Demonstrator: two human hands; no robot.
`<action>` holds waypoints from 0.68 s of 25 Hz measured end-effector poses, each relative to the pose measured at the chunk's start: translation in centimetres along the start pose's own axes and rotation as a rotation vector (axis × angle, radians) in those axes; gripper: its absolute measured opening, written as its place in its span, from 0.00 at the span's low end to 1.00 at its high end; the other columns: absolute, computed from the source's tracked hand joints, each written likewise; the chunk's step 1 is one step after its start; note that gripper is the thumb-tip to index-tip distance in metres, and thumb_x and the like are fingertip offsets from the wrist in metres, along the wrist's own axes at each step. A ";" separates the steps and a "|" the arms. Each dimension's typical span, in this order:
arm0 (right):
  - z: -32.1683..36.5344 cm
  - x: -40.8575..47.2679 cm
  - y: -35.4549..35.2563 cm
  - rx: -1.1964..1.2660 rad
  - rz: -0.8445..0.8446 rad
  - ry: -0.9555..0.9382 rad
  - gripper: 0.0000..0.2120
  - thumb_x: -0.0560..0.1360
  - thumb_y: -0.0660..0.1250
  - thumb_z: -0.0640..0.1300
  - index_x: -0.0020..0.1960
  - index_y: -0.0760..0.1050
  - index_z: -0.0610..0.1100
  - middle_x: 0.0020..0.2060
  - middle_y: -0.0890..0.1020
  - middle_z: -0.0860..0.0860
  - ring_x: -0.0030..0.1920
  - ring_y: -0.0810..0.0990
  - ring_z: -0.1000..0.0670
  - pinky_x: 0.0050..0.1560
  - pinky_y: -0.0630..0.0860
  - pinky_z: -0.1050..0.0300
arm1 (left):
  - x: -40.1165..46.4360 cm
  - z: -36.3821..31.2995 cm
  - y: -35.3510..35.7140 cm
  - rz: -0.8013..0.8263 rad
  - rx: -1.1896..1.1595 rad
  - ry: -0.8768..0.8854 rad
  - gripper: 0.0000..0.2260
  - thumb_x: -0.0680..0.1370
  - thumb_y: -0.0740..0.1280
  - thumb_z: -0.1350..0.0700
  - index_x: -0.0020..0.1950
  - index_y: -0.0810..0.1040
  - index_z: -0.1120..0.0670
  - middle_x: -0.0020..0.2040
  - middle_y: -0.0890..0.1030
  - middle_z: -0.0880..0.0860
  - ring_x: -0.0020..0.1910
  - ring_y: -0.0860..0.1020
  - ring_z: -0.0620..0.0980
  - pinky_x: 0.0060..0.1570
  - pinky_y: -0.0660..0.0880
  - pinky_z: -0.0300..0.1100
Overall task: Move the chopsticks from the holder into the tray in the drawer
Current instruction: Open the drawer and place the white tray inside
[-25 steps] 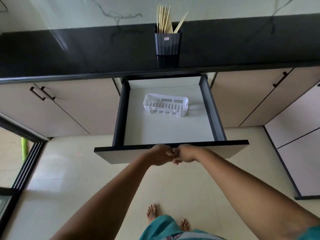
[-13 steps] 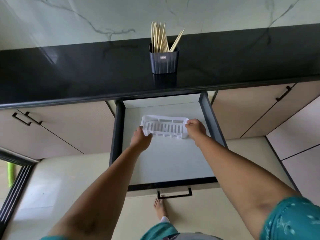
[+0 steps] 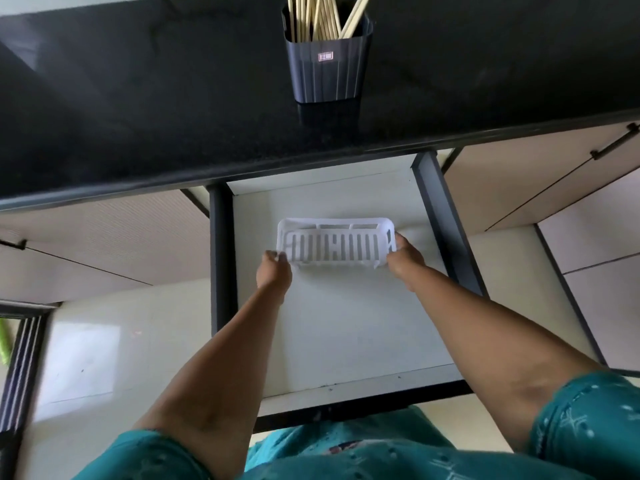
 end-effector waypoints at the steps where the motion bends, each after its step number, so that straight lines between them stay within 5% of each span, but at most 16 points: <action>1: -0.5 -0.2 -0.1 -0.038 -0.023 -0.005 0.26 0.76 0.56 0.41 0.72 0.64 0.58 0.63 0.77 0.47 0.59 0.76 0.42 0.51 0.74 0.57 | -0.3 0.6 -0.2 -0.035 0.042 0.025 0.17 0.81 0.54 0.48 0.58 0.73 0.59 0.55 0.79 0.62 0.54 0.77 0.62 0.51 0.74 0.47; 6: -3.0 -2.0 -0.4 -0.117 -0.054 -0.025 0.27 0.76 0.55 0.39 0.73 0.65 0.56 0.64 0.77 0.46 0.60 0.76 0.41 0.50 0.72 0.59 | -3.1 3.9 0.1 0.045 0.176 0.053 0.12 0.77 0.56 0.55 0.48 0.75 0.62 0.48 0.81 0.61 0.50 0.79 0.61 0.51 0.78 0.53; 12: -4.4 -2.1 -0.5 -0.172 -0.046 -0.078 0.21 0.75 0.57 0.41 0.67 0.72 0.52 0.58 0.81 0.46 0.55 0.78 0.42 0.45 0.70 0.60 | -4.8 5.2 0.4 0.024 0.239 0.091 0.09 0.77 0.56 0.56 0.43 0.72 0.60 0.44 0.80 0.59 0.44 0.78 0.59 0.41 0.74 0.47; 17: -3.2 -3.7 -1.9 -0.188 -0.281 -0.166 0.19 0.77 0.63 0.50 0.65 0.69 0.45 0.63 0.70 0.42 0.61 0.73 0.39 0.53 0.75 0.50 | -5.7 3.6 -2.0 -0.169 0.189 0.173 0.11 0.80 0.59 0.50 0.52 0.72 0.57 0.50 0.80 0.57 0.49 0.77 0.58 0.46 0.74 0.47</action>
Point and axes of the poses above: each hand's wrist, its own x-axis towards the middle knuckle, its own y-axis out of the palm, z = x × y, the point moved 5 cm from there along x, towards the middle knuckle
